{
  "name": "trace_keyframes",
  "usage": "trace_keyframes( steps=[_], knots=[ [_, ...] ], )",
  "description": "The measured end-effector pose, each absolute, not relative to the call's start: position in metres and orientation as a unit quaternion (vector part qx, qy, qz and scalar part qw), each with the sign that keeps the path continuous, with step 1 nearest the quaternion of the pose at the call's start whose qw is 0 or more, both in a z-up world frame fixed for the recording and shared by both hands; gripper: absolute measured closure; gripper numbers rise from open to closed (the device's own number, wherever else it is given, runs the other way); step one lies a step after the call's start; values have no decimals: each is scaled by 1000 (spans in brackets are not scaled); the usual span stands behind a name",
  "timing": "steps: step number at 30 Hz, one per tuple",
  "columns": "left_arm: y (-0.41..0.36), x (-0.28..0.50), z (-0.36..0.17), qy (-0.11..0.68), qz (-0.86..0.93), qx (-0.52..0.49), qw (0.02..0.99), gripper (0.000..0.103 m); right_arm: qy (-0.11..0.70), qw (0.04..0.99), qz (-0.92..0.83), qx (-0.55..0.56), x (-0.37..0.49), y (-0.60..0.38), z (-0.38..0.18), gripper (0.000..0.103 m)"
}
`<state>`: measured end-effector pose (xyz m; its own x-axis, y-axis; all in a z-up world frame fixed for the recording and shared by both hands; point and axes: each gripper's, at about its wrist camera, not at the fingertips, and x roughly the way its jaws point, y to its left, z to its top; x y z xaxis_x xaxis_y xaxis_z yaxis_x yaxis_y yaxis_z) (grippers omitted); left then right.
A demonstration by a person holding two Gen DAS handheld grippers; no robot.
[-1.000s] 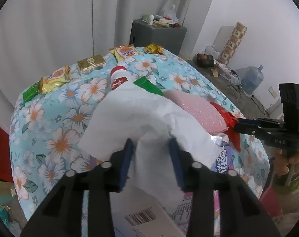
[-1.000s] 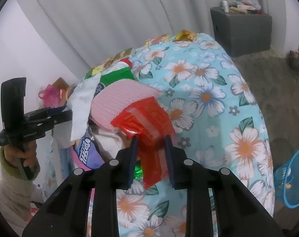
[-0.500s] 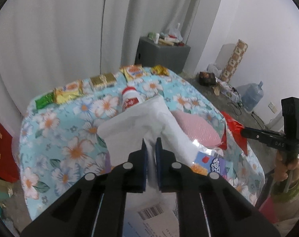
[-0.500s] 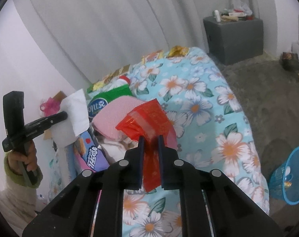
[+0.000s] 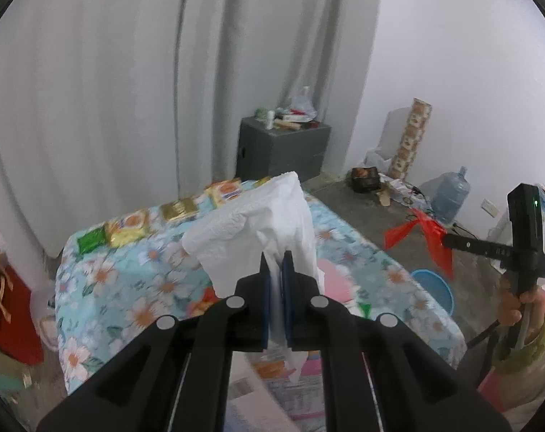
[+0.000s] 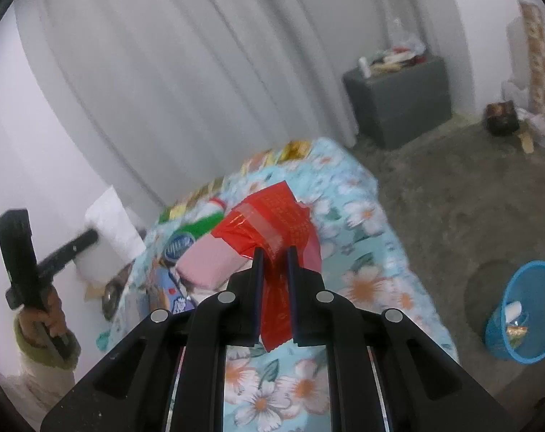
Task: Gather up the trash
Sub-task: 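Carry tissue and red wrapper to the wastebasket and open both tools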
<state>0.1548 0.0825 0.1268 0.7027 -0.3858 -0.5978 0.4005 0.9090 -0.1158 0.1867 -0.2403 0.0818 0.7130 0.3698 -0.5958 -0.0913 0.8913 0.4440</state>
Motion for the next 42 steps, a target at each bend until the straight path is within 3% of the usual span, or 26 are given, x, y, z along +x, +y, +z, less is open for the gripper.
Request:
trace_keyframes(
  steps=[7,18,28,36,38,40,42],
  knots=[
    [2,154,127,327,-286,43,900,97,317,917,76,229,146,-297,90,92],
    [-211,187,83,391,-425,110,809,97,300,900,-81,305,79,-410,48,92],
    [-429,199,-32,492,-468,230,697,97,323,836,-189,400,64,-497,-42,92],
    [-534,207,-122,533,-466,265,655,97,338,770,-233,488,69,-570,-136,87],
    [-551,211,-143,538,-466,265,651,86,337,759,-240,503,73,-583,-155,82],
    [-565,214,-160,544,-465,262,648,66,344,748,-245,512,80,-597,-177,63],
    [-576,218,-172,551,-455,251,653,59,354,736,-259,515,83,-609,-194,56]
  ],
)
